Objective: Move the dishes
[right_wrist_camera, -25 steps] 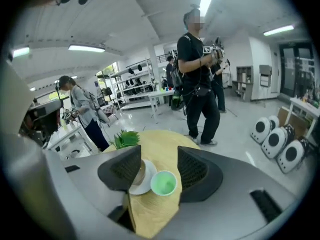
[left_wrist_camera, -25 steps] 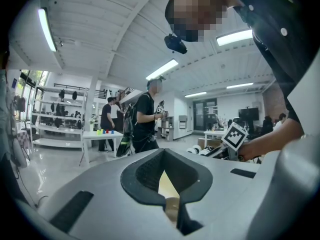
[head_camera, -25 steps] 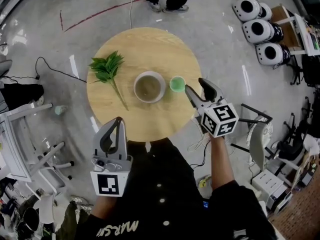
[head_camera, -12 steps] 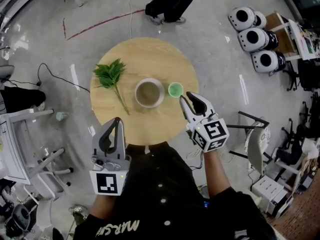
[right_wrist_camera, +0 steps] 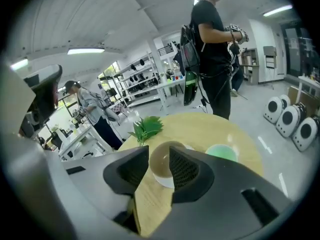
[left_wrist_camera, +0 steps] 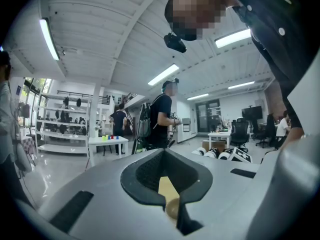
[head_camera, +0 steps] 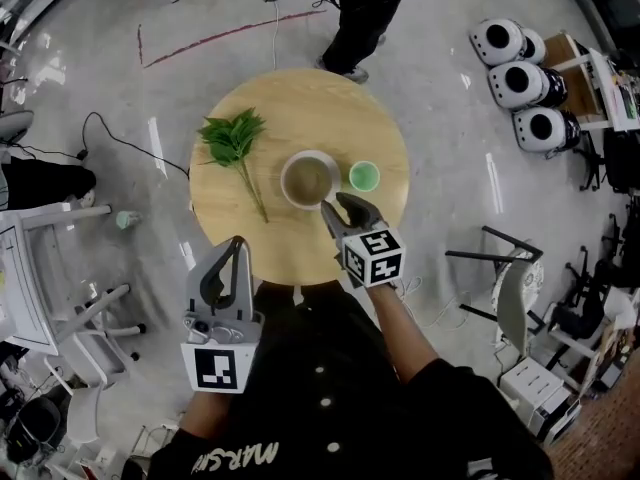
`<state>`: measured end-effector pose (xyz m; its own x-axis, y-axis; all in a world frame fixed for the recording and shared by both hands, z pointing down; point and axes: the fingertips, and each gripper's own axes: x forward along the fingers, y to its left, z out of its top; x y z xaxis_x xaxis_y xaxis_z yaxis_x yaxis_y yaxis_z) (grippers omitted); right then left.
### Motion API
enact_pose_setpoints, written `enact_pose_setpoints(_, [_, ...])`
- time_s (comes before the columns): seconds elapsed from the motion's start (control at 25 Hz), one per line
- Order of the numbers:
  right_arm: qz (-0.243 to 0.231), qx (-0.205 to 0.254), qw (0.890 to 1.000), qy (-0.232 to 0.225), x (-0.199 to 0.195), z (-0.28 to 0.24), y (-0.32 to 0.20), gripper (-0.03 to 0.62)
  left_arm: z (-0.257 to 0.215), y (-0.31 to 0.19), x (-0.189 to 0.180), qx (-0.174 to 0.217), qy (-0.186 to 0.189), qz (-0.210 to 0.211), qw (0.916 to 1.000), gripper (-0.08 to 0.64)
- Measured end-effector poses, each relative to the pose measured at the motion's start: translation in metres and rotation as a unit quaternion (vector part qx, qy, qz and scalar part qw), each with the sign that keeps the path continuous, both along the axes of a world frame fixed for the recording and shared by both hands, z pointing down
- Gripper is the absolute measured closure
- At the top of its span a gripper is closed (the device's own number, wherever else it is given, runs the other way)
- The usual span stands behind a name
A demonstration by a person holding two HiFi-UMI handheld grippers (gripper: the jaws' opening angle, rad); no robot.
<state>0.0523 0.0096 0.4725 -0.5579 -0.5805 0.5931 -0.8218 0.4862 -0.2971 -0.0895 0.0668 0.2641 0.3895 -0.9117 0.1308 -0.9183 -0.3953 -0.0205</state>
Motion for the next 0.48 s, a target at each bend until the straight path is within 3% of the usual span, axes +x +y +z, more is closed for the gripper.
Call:
enact_pose_setpoints(0.2, [0.081,-0.083,0.993,-0.013,0.009,0.047,-0.006,0.469,0.01,0.001,-0.004,-0.011,0.0,-0.004,0.9999,0.543])
enact_pose_setpoints(0.48, [0.142,-0.142,0.979,-0.023,0.015,0.091,-0.016,0.485,0.027,0.001,-0.005,-0.03,0.0,-0.003,0.9995,0.543])
